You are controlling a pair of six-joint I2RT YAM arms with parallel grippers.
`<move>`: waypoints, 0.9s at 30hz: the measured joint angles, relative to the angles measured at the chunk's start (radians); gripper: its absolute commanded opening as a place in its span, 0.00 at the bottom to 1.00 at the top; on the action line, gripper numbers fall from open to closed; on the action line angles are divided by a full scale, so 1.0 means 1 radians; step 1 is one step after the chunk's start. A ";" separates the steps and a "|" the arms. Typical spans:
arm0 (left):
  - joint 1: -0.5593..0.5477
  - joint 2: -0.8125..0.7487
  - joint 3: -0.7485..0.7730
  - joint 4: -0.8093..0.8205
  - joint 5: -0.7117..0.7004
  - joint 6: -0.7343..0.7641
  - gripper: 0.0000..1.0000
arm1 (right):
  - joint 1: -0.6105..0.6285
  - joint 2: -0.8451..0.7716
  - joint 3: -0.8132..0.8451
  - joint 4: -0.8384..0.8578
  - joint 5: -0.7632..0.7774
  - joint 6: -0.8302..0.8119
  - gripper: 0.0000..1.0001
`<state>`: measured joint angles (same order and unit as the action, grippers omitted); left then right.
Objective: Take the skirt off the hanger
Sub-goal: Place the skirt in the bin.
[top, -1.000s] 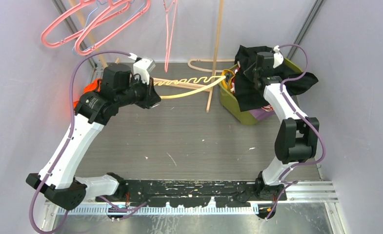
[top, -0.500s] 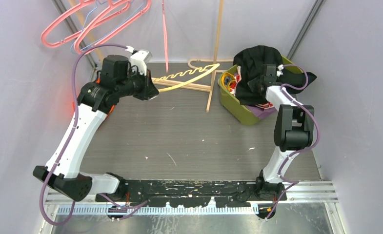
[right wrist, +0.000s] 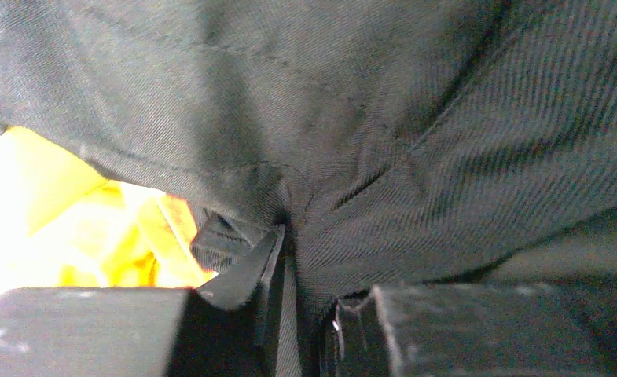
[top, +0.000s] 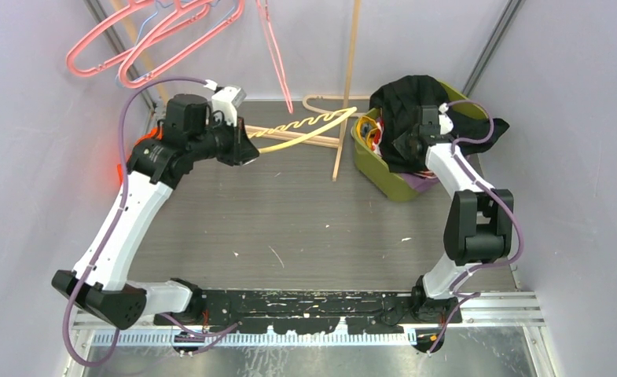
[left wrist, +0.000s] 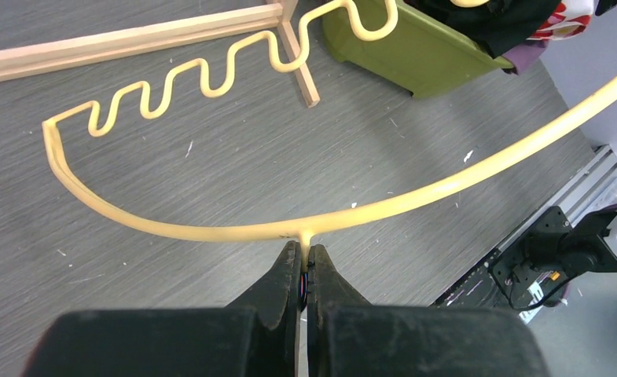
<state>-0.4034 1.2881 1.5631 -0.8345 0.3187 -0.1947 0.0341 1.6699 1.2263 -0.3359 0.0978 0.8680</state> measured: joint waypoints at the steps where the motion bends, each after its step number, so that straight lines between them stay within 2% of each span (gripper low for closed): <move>1: 0.000 -0.014 -0.004 0.000 0.001 -0.003 0.00 | 0.004 -0.008 0.012 -0.025 0.007 -0.011 0.30; 6: 0.000 -0.108 -0.036 0.016 0.006 -0.007 0.00 | 0.012 -0.092 0.036 -0.130 0.053 -0.063 0.51; 10: 0.000 -0.168 -0.059 0.023 0.014 -0.007 0.00 | 0.013 -0.154 0.078 -0.207 0.101 -0.111 0.63; 13: 0.000 -0.194 -0.081 0.033 0.022 -0.008 0.00 | 0.013 -0.156 0.185 -0.242 0.130 -0.158 0.64; 16: 0.000 -0.204 -0.100 0.033 0.023 -0.010 0.00 | 0.013 -0.154 0.293 -0.253 0.145 -0.191 0.70; 19: 0.000 -0.206 -0.109 0.033 0.022 -0.008 0.00 | 0.013 -0.135 0.388 -0.250 0.148 -0.221 0.71; 27: 0.000 -0.206 -0.111 0.035 0.022 -0.007 0.00 | 0.014 0.073 0.590 -0.245 0.145 -0.291 0.71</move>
<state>-0.4034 1.0821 1.4525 -0.7998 0.3405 -0.2020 0.0486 1.7428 1.8164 -0.5808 0.2428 0.5770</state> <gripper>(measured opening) 0.012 0.708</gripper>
